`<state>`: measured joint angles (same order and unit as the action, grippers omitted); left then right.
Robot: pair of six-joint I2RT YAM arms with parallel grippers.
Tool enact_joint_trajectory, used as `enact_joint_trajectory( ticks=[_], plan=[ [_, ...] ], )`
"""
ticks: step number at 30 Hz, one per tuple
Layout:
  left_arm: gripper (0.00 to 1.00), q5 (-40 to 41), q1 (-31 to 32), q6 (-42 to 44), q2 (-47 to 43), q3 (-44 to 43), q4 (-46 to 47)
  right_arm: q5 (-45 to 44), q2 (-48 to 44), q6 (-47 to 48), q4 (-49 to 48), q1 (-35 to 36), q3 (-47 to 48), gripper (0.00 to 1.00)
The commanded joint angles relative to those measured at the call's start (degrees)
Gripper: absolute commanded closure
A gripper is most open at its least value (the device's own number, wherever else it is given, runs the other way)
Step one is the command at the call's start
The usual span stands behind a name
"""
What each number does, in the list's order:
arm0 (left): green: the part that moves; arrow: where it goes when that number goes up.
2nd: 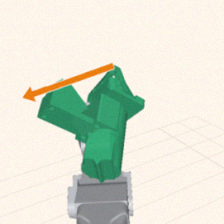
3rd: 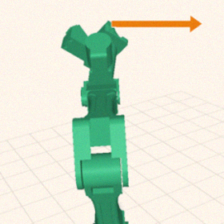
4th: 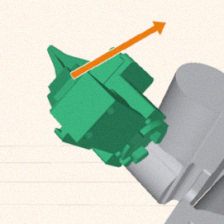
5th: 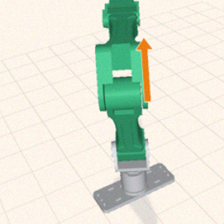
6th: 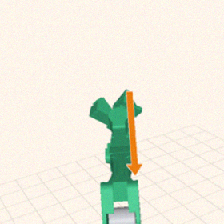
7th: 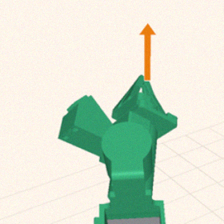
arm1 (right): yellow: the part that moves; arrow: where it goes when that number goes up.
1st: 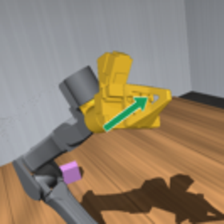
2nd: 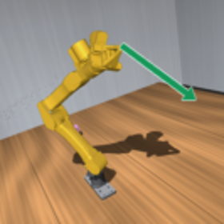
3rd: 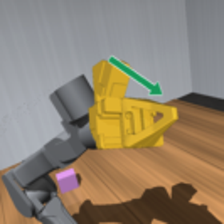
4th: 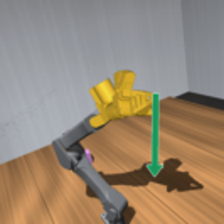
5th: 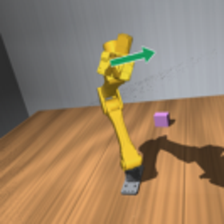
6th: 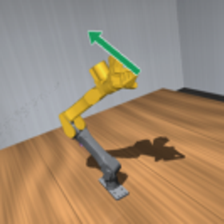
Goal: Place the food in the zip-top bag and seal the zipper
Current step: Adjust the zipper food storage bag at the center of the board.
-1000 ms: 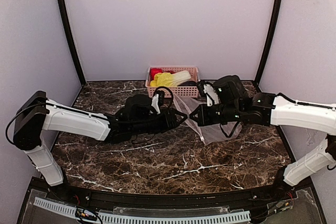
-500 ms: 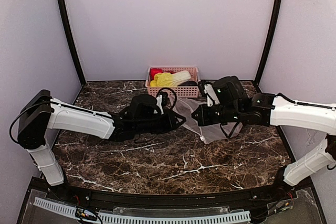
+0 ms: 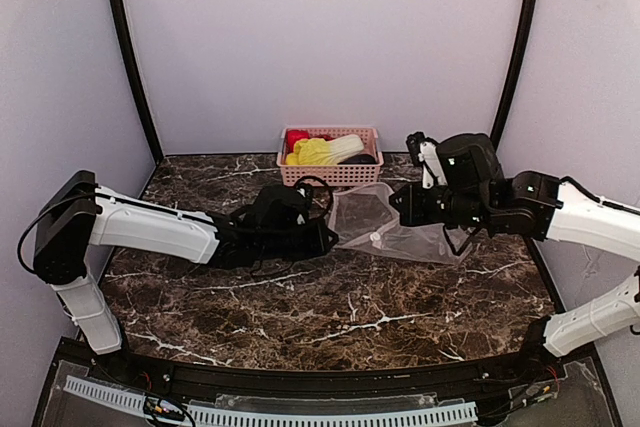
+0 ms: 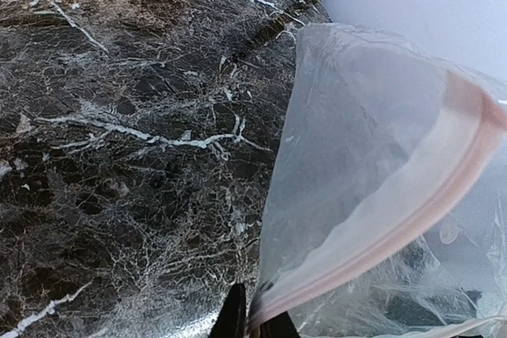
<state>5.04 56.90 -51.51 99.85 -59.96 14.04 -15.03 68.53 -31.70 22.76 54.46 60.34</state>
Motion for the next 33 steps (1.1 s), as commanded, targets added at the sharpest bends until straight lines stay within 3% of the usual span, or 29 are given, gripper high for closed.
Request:
enact_joint_trajectory(
  ticks=[1, 11, 17, 21, 25, 29, 33],
  plan=[
    [0.93, 1.37, 0.03, 1.21, 0.28, -1.30, -3.05, -1.58, -1.68, 0.63, -1.39, 0.82, -0.08, 1.00],
    [0.98, -3.72, -0.16, 3.11, 1.37, -0.97, 3.13, 0.91, -0.85, -2.12, -4.23, 0.88, -2.12, 1.00],
    [0.67, -7.55, -0.19, 7.41, -1.65, -0.95, 4.12, -3.06, -0.78, -4.12, -3.23, 0.83, -2.55, 1.00],
    [0.52, -8.01, -0.97, 11.65, -6.13, -2.92, -3.02, -5.85, -0.96, -3.82, -0.29, 0.83, -1.67, 1.00],
    [0.43, -11.32, -4.34, 16.65, -9.77, -6.08, -14.54, -7.21, -1.62, -3.20, -0.12, 0.66, -1.95, 1.00],
    [0.39, -12.34, -10.14, 22.20, -11.50, -9.84, -26.92, -7.89, -1.66, -2.89, -0.15, 0.32, -2.15, 1.00],
    [0.35, -12.91, -15.54, 27.30, -11.22, -13.15, -30.69, -8.07, -1.38, -2.84, -0.13, 0.04, -2.28, 1.00]
  ],
)
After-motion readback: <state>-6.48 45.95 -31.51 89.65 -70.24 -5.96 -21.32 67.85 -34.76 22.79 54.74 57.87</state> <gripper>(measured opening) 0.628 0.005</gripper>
